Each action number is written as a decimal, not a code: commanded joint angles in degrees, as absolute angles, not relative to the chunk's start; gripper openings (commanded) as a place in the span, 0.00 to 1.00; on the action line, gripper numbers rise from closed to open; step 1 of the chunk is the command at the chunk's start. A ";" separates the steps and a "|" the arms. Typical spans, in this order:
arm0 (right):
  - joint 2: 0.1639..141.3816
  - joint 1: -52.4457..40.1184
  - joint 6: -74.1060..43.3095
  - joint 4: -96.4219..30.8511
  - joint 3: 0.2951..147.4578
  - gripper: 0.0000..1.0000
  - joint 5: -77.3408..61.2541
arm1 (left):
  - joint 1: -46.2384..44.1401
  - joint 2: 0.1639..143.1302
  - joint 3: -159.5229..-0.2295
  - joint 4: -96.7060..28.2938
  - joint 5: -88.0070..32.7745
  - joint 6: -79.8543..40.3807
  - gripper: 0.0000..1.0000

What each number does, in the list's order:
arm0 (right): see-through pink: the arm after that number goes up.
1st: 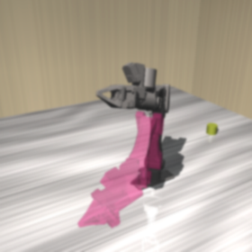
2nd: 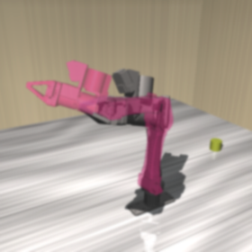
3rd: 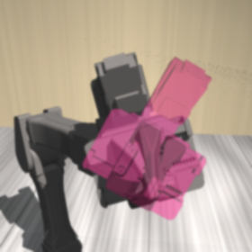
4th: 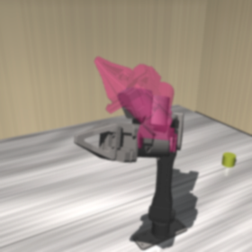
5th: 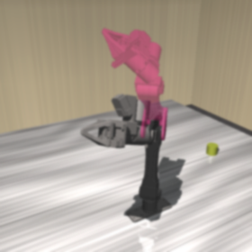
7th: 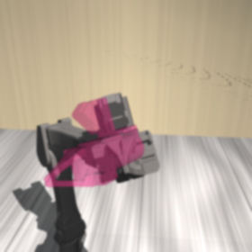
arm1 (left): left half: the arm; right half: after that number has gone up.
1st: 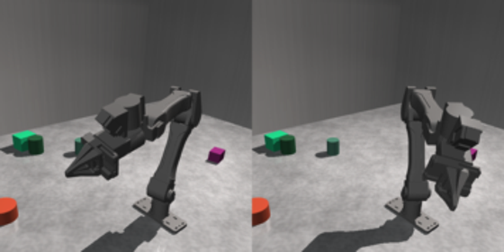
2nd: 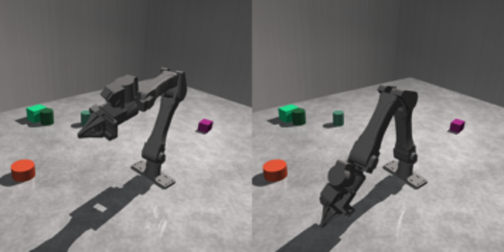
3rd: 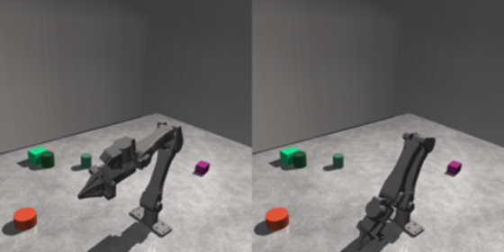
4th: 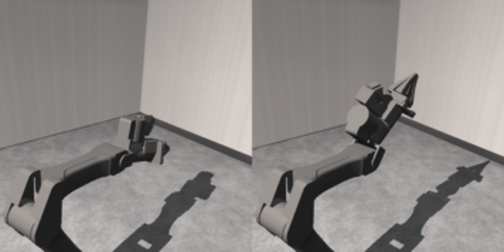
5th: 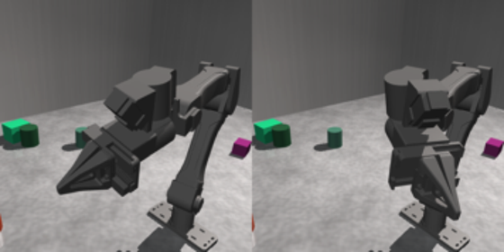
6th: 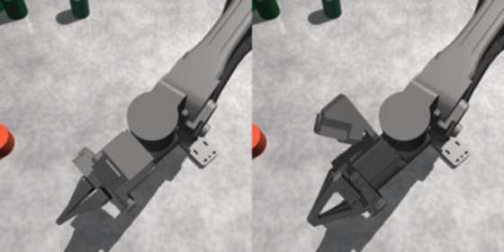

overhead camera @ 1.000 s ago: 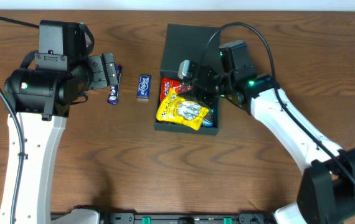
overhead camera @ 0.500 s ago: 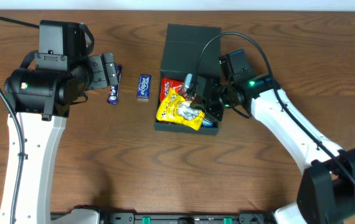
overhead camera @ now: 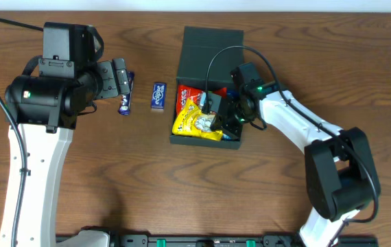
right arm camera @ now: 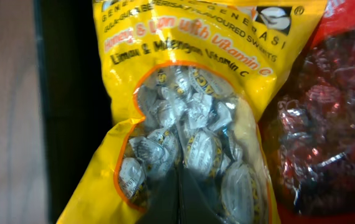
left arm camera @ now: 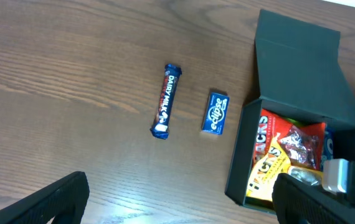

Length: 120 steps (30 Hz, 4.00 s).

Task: Pack container
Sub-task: 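Press the yellow bag down into the box with the right gripper, then withdraw the right gripper up and right from the box, then grasp the blue Dairy Milk bar with the left gripper, then carry the Dairy Milk bar into the box and release it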

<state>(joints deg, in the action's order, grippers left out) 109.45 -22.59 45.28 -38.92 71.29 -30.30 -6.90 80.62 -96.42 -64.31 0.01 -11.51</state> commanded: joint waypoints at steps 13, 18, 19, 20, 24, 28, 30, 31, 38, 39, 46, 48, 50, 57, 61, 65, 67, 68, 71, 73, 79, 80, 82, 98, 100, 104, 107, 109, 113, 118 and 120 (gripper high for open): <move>108.29 -22.90 46.33 -35.29 71.29 0.01 -35.09 | -6.68 80.14 -97.62 -64.45 0.40 -10.26 0.95; 99.79 -22.96 44.14 -35.29 71.31 0.01 -36.49 | -6.68 80.14 -97.62 -64.42 0.45 -10.26 0.95; 98.17 -22.96 44.16 -35.29 71.31 0.01 -36.49 | -6.68 80.23 -97.60 -64.29 0.49 -10.24 0.95; 96.42 -22.90 44.14 -35.14 71.31 0.01 -36.49 | -6.68 80.40 -97.60 -64.16 0.62 -10.24 0.95; 90.48 -22.26 41.80 -33.52 71.31 0.02 -36.40 | -6.68 82.24 -97.60 -63.59 0.60 -10.24 0.95; 85.52 -19.66 32.27 -27.68 71.31 0.07 -36.23 | -6.66 87.77 -97.60 -62.78 0.75 -8.25 0.95; 84.58 -18.22 29.95 -26.33 71.31 0.10 -36.23 | -6.66 90.13 -97.60 -62.46 2.13 -8.12 0.95; 84.14 -16.99 28.64 -25.69 71.31 0.26 -36.23 | -6.66 91.74 -97.60 -62.24 3.49 -8.12 0.95; 83.94 -10.07 27.22 -24.77 71.31 0.52 -36.25 | -6.66 101.67 -97.60 -59.16 6.57 -8.12 0.95; 83.94 -9.10 27.22 -24.32 71.31 0.53 -36.25 | -6.68 103.02 -97.60 -58.52 6.55 -8.10 0.95; 83.94 -5.91 27.20 -21.19 71.31 0.99 -36.29 | -6.66 112.42 -97.60 -54.78 6.39 -6.83 0.96; 83.94 -5.93 27.18 -21.61 71.31 0.99 -36.32 | -6.48 115.02 -97.60 -54.50 6.39 -5.72 0.98; 83.94 -5.91 26.57 -21.65 71.31 0.99 -36.32 | -5.87 117.23 -97.60 -54.06 6.37 -5.72 0.92; 83.94 -5.93 25.08 -21.45 71.31 0.99 -36.27 | -0.99 122.28 -97.60 -50.57 -0.49 -2.09 0.83; 83.94 -5.91 25.08 -21.45 71.31 0.99 -36.27 | 0.10 123.81 -97.60 -47.57 -1.54 -1.26 0.76; 83.94 -5.93 25.08 -21.43 71.31 0.99 -36.27 | -0.19 125.23 -97.60 -47.24 -1.63 -1.19 0.76; 83.94 -5.93 25.08 -21.43 71.31 0.99 -36.25 | -0.30 125.38 -97.60 -47.29 -1.89 -1.17 0.75; 83.94 -5.93 25.08 -21.43 71.31 0.99 -36.23 | -0.43 125.38 -97.60 -47.29 -3.86 0.34 0.73; 83.94 -5.93 25.08 -21.43 71.31 0.99 -36.23 | -0.69 125.49 -97.60 -46.68 -5.41 1.78 0.72; 83.94 -5.93 25.08 -21.43 71.31 0.99 -36.23 | -0.71 125.75 -97.60 -45.58 -5.41 1.76 0.72; 83.96 -5.93 25.10 -21.41 71.31 0.99 -36.23 | -0.73 127.13 -97.60 -44.73 -5.41 1.74 0.64; 83.96 -5.93 25.10 -21.41 71.31 0.99 -36.23 | -0.73 127.66 -97.60 -44.75 -5.41 1.72 0.64; 83.96 -5.93 25.10 -21.41 71.31 0.99 -36.16 | -0.75 128.66 -97.60 -44.71 -5.41 1.69 0.57; 83.96 -5.91 24.18 -21.58 71.31 0.99 -26.52 | -0.80 128.64 -97.62 -45.41 -5.39 0.54 0.15; 83.96 -5.91 21.76 -21.61 71.31 0.99 -22.31 | -0.80 128.42 -97.73 -46.06 -5.41 -0.27 0.14; 83.96 -5.89 20.78 -21.61 71.31 0.99 -18.06 | -1.04 126.93 -98.45 -48.90 -5.41 -0.47 0.12; 83.96 -5.23 20.23 -21.58 71.31 0.99 -15.40 | -2.20 123.76 -98.50 -49.74 -5.41 -1.52 0.12; 83.96 -4.23 17.41 -21.45 71.31 0.99 -11.81 | -3.70 120.92 -98.50 -49.58 -5.37 -1.72 0.12; 83.96 -1.30 12.32 -21.63 71.31 0.99 -8.80 | -7.64 116.05 -98.50 -49.23 -5.39 -1.78 0.12; 83.96 1.52 12.23 -21.69 71.31 0.99 -8.82 | -14.98 113.45 -98.50 -49.21 -5.65 -6.98 0.12; 83.96 2.22 12.25 -21.67 71.29 0.99 -8.80 | -17.85 113.45 -98.48 -49.56 -6.33 -9.28 0.12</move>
<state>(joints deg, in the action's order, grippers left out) 84.68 1.28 13.50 -21.63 71.29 -9.32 -15.86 113.58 -97.65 -49.17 -5.72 -5.63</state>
